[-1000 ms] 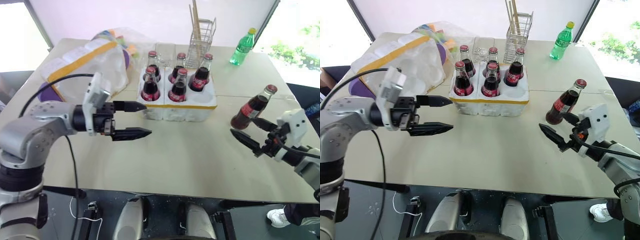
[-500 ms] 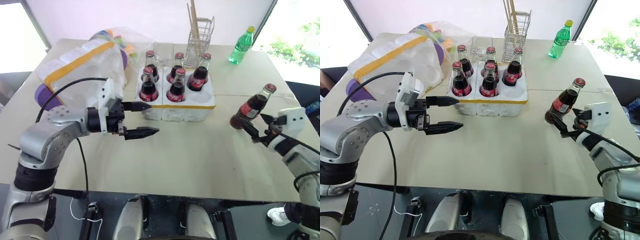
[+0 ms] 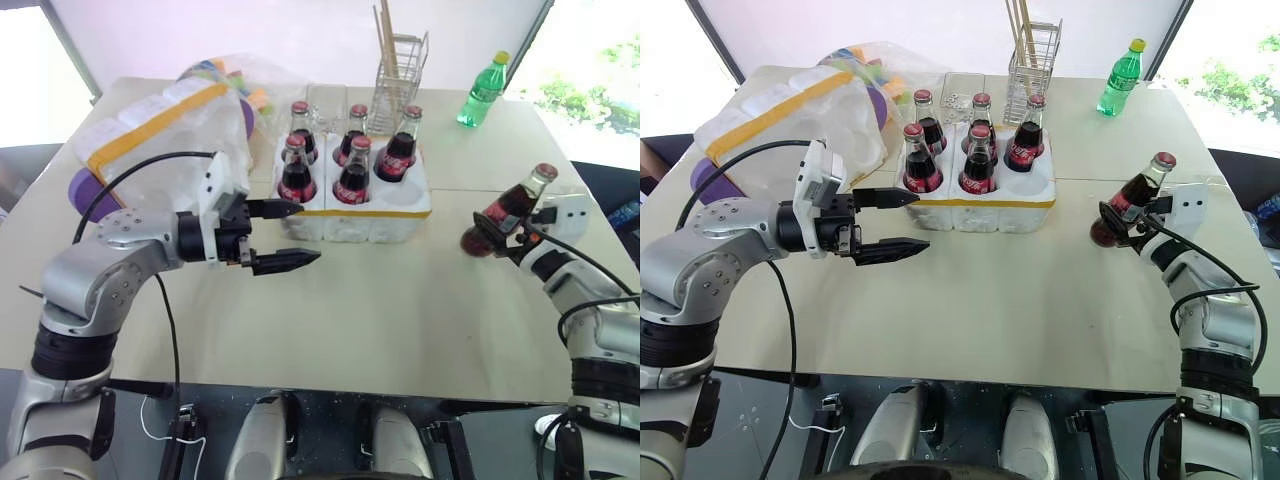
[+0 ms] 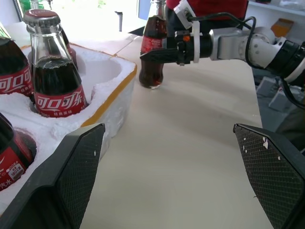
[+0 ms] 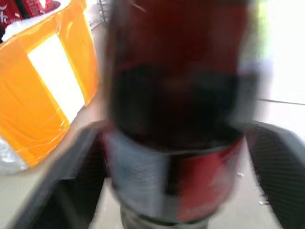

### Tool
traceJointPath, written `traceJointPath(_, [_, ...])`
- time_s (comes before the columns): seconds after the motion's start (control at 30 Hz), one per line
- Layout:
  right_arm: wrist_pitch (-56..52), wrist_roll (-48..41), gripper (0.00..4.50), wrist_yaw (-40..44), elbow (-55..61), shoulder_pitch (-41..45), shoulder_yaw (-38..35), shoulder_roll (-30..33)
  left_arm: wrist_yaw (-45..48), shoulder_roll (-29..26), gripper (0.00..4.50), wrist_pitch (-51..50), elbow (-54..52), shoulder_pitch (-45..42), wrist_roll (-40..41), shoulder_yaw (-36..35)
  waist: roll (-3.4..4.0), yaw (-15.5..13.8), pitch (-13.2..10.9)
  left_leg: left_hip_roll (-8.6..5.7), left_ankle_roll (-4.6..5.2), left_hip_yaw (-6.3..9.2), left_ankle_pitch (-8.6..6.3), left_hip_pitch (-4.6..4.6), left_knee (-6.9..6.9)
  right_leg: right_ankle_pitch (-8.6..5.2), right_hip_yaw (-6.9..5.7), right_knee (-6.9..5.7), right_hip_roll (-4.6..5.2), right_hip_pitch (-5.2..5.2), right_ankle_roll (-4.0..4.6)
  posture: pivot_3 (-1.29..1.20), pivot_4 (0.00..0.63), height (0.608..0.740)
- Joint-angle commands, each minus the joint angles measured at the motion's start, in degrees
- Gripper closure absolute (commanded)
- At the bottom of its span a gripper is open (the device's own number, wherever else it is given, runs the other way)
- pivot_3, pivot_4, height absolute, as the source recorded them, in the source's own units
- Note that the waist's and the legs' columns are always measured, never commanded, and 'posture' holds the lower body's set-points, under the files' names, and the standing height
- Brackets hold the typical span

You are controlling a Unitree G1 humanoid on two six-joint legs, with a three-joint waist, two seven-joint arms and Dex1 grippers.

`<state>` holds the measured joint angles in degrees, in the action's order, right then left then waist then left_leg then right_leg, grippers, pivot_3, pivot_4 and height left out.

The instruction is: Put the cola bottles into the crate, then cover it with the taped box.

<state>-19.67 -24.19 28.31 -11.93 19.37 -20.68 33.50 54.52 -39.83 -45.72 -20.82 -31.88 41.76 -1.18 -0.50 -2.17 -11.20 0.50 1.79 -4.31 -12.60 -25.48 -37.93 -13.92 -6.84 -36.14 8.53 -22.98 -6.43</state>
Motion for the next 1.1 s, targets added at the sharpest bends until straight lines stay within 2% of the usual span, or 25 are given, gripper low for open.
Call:
traceJointPath(0.03, [0.9, -1.3, 1.70, 0.4, 4.3, 0.0, -1.7, 0.2, -0.3, 0.1, 0.00, 0.5, -1.4, -0.7, 0.9, -0.8, 0.01, 0.0, 0.0, 0.00, 0.00, 0.00, 0.00, 0.00, 0.00, 0.00, 0.01, 0.00, 0.00, -0.01, 0.00, 0.00, 0.150, 0.736])
traceJointPath(0.2, [-0.5, -4.2, 1.70, 0.7, 10.3, 2.9, -3.0, 1.4, -0.4, 0.2, 0.00, 0.5, -1.6, -0.3, 1.0, -0.8, 0.19, 0.2, -0.1, 0.05, 0.00, -0.03, 0.00, -0.04, 0.02, 0.01, 0.14, -0.03, 0.00, -0.17, 0.00, 0.00, 0.150, 0.736])
traceJointPath(0.43, [-8.4, -10.6, 1.70, 1.6, 16.8, 17.1, 1.8, 0.2, -1.1, 0.6, 0.00, 0.8, -1.4, -0.4, 0.8, -1.0, 0.50, 1.9, -0.3, 0.12, -0.03, -0.17, 0.02, -0.05, 0.10, 0.02, 0.26, -0.12, -0.04, -0.38, -0.01, 0.00, 0.150, 0.736])
traceJointPath(0.67, [-7.0, -4.1, 1.70, 4.0, 10.1, 25.0, 12.3, -3.8, -2.2, 0.8, 0.00, 1.1, -1.7, -0.2, 0.5, -1.5, 0.48, 1.5, -0.3, 0.10, -0.04, -0.16, 0.03, -0.06, 0.12, 0.02, 0.26, -0.11, -0.07, -0.35, 0.00, 0.00, 0.150, 0.736])
traceJointPath(0.9, [-2.7, 4.8, 1.70, 6.3, 6.5, 23.9, 19.5, -3.7, -3.3, -0.2, 0.00, 1.2, -2.9, 1.3, 0.7, -3.0, 0.48, 1.6, -0.3, 0.02, -0.19, -0.15, 0.12, -0.35, 0.02, 0.06, 0.26, -0.08, -0.02, -0.50, -0.07, 0.00, 0.150, 0.736])
traceJointPath(1.1, [-1.2, 9.0, 1.70, 8.1, 5.4, 23.8, 21.7, -3.2, -4.4, -0.3, 0.00, 1.2, -3.7, 2.3, 0.8, -3.6, 0.48, 1.6, -0.3, 0.04, -0.21, -0.16, 0.13, -0.33, 0.02, 0.06, 0.26, -0.09, -0.03, -0.50, -0.07, 0.00, 0.150, 0.736])
